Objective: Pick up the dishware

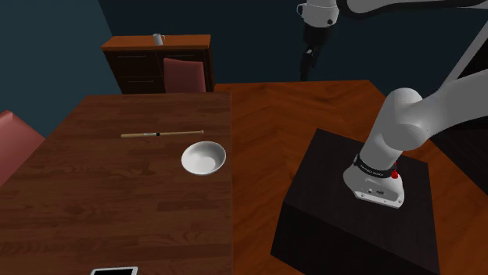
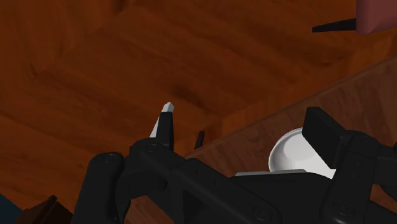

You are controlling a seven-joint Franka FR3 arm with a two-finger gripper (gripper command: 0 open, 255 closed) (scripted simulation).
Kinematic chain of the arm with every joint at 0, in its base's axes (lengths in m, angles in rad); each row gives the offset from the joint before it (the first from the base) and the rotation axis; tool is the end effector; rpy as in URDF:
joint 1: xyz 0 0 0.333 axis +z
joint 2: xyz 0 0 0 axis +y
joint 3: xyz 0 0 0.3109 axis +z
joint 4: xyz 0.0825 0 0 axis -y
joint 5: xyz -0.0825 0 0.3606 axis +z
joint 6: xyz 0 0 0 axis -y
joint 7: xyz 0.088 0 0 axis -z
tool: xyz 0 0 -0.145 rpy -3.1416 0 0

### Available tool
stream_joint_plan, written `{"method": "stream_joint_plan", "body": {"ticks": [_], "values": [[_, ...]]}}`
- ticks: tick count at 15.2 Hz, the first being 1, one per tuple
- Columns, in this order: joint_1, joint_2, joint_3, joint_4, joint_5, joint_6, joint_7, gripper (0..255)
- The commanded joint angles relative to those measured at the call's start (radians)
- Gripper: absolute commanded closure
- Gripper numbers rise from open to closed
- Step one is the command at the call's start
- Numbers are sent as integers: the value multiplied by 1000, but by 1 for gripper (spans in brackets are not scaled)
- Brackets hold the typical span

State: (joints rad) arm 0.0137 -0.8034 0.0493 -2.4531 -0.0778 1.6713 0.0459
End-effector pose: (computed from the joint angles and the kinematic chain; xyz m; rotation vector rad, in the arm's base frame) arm 0.2906 0.0100 0.5195 3.0294 0.0143 0.0396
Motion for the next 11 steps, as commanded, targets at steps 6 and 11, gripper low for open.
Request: {"method": "stream_joint_plan", "body": {"ticks": [6,11], "values": [[14,131,113,5,17,111,133,0],[11,298,224,50,0,209,274,0]]}}
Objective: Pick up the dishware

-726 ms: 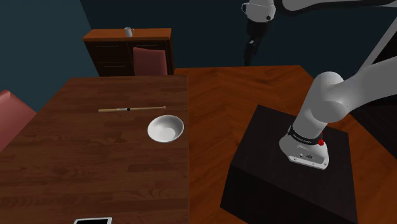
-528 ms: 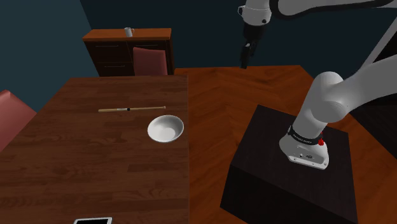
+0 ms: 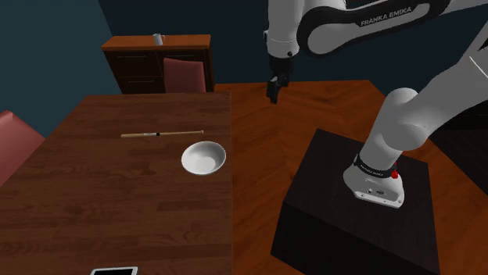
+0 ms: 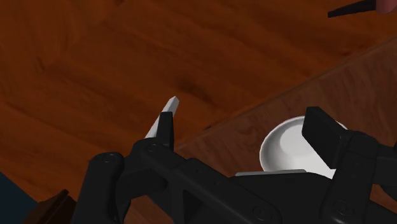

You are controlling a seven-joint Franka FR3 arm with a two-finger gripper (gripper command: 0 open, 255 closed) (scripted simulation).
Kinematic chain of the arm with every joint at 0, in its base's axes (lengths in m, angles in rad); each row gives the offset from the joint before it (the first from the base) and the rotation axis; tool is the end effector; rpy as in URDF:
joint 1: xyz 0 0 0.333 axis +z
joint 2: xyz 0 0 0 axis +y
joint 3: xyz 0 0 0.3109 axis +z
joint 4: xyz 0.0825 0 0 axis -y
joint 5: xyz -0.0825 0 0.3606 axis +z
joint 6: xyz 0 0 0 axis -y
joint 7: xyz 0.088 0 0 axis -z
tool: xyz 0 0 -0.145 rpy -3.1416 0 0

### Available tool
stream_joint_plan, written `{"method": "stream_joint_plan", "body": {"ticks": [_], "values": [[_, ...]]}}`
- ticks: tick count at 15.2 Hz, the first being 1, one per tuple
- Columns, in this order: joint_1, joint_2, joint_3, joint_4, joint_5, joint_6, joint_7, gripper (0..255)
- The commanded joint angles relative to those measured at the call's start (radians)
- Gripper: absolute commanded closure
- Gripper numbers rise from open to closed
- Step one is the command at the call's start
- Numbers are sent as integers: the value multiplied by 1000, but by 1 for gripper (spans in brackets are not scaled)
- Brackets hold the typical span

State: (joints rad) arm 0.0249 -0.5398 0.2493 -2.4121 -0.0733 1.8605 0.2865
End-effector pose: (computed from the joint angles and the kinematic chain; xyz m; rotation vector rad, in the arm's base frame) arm 0.3555 0.0954 0.4630 2.9438 -0.0387 0.0374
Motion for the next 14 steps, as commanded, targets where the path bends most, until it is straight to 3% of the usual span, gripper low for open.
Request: {"method": "stream_joint_plan", "body": {"ticks": [1,7,14], "values": [[-2,71,46,22,-13,37,63,0],[-20,315,165,137,-108,110,258,0],[2,643,242,345,-303,107,504,0]]}}
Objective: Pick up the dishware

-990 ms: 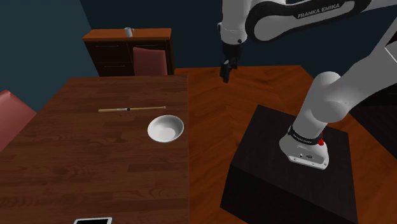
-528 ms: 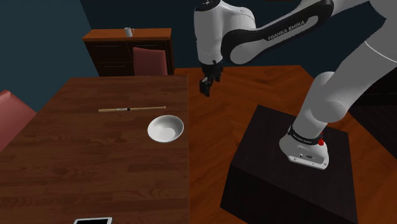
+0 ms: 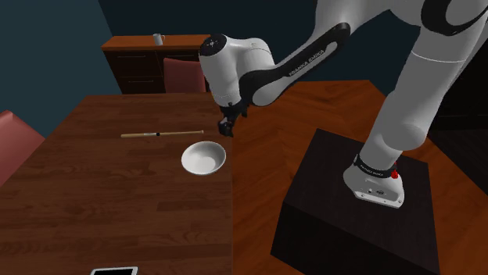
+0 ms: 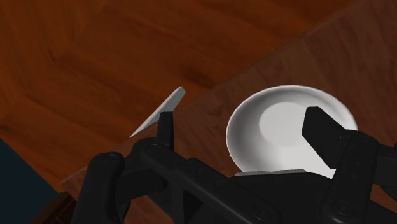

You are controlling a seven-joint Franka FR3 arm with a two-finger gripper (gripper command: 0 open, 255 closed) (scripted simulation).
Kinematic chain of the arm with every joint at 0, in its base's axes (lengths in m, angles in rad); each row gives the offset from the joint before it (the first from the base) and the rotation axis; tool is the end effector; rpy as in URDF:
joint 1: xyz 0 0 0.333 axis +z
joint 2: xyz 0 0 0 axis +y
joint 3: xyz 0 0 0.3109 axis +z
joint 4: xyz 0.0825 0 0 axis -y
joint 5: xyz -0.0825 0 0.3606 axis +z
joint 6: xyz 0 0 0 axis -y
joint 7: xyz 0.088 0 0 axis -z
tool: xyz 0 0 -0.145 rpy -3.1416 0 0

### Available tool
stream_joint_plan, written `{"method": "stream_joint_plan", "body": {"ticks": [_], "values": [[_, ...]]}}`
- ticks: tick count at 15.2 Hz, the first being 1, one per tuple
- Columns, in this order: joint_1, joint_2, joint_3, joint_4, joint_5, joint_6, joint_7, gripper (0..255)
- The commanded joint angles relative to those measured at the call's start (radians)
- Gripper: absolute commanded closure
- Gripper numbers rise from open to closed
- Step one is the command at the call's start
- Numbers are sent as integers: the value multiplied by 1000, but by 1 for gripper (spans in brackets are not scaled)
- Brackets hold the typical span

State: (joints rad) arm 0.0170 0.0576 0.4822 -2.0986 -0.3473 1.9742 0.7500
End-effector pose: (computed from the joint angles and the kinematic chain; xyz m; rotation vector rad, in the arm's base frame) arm 0.4642 0.2136 0.3570 2.8119 -0.1179 0.0350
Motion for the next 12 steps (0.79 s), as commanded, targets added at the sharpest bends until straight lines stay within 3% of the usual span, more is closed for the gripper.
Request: {"method": "stream_joint_plan", "body": {"ticks": [1,6,12], "values": [[22,95,11,67,-59,-15,71,0],[104,334,-10,271,-187,-75,194,0],[229,618,-68,577,-287,-173,262,0]]}}
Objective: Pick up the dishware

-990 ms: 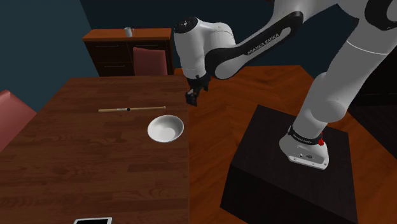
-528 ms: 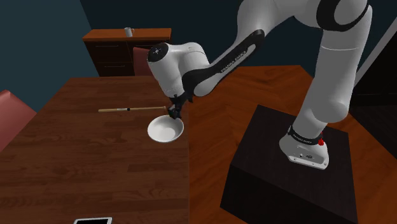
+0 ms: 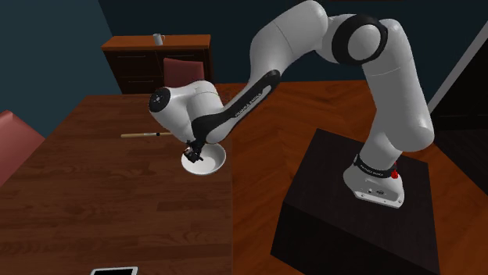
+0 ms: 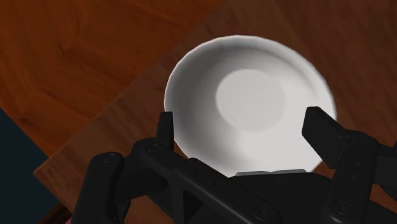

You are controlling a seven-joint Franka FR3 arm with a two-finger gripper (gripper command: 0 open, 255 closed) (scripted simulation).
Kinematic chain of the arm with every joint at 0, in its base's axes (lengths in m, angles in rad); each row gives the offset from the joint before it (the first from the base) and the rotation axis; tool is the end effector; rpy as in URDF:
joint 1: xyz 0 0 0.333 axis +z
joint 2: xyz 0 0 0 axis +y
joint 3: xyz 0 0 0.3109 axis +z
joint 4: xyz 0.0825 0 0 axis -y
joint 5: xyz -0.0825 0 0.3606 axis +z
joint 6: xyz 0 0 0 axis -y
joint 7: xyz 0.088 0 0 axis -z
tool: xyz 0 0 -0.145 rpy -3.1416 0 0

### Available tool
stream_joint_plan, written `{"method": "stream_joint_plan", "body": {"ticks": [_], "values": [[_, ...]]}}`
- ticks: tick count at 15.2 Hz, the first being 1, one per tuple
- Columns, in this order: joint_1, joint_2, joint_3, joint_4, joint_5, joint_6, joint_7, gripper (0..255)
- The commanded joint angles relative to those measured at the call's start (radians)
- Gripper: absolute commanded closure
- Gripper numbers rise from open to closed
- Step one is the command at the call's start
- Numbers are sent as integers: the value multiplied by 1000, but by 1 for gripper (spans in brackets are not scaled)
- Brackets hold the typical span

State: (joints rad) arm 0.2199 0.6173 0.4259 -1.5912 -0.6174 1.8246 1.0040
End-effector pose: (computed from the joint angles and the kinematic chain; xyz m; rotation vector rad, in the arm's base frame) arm 0.5564 0.2994 0.2533 2.6977 -0.1818 0.0348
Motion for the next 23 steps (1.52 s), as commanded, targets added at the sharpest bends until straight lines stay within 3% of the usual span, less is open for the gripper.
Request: {"method": "stream_joint_plan", "body": {"ticks": [1,5,9,18,19,23], "values": [[48,107,-23,130,-28,-42,12,0],[141,324,-70,422,-62,-133,-2,0],[251,605,-122,864,-74,-274,-77,0],[263,691,-133,924,-78,-244,-73,0],[265,695,-133,930,-78,-245,-74,255],[267,700,-134,939,-77,-248,-76,255]]}}
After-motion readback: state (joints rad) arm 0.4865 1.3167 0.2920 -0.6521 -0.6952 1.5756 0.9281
